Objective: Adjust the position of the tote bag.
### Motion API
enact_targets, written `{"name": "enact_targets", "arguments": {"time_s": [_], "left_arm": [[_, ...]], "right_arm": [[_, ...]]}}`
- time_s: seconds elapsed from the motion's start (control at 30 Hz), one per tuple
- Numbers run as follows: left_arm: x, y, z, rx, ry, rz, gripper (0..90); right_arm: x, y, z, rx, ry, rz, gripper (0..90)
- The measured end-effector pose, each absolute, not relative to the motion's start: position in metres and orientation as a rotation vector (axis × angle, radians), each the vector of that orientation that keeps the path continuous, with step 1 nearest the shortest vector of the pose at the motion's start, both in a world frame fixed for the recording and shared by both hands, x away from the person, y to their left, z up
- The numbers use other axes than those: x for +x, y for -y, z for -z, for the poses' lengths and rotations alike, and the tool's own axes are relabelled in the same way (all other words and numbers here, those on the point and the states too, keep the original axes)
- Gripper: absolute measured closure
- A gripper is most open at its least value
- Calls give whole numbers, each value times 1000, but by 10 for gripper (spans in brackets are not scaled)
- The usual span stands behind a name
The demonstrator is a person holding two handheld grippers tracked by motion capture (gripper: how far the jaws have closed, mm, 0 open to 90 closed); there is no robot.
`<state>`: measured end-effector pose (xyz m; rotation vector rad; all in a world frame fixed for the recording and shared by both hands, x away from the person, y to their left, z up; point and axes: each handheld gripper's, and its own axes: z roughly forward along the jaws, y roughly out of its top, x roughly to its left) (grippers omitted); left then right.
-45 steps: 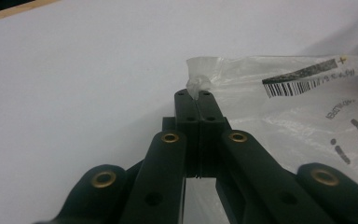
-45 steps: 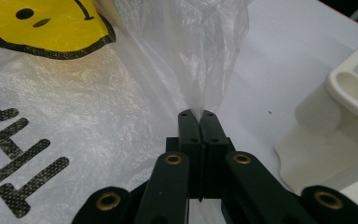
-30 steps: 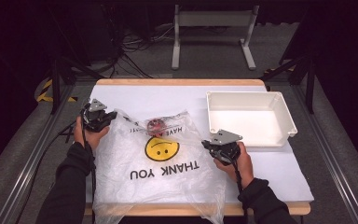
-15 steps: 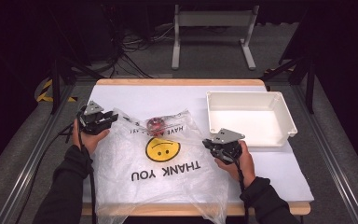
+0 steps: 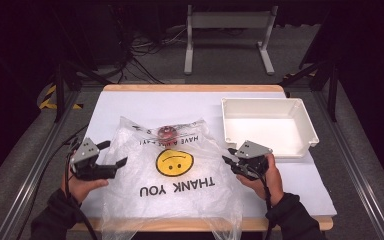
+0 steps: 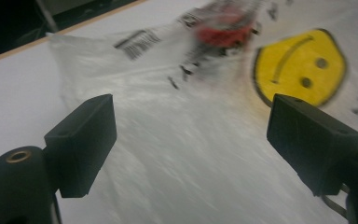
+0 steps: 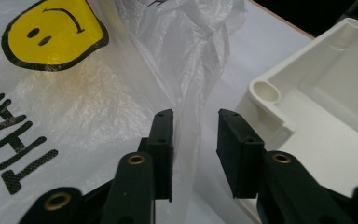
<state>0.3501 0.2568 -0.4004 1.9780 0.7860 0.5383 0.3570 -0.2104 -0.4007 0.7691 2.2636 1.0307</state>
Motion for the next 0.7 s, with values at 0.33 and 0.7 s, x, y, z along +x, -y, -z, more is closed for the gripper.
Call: {"name": "enact_targets", "arguments": {"time_s": [0.33,0.7], "left_arm": [[296,-245,437,2160,-684,-402,163],[295,-244,449,2234,-591,-312,520]], "right_arm": [[341,232,390,776,-2258,-1088,482],[312,204,402,465,-2483,-1140,749]]}}
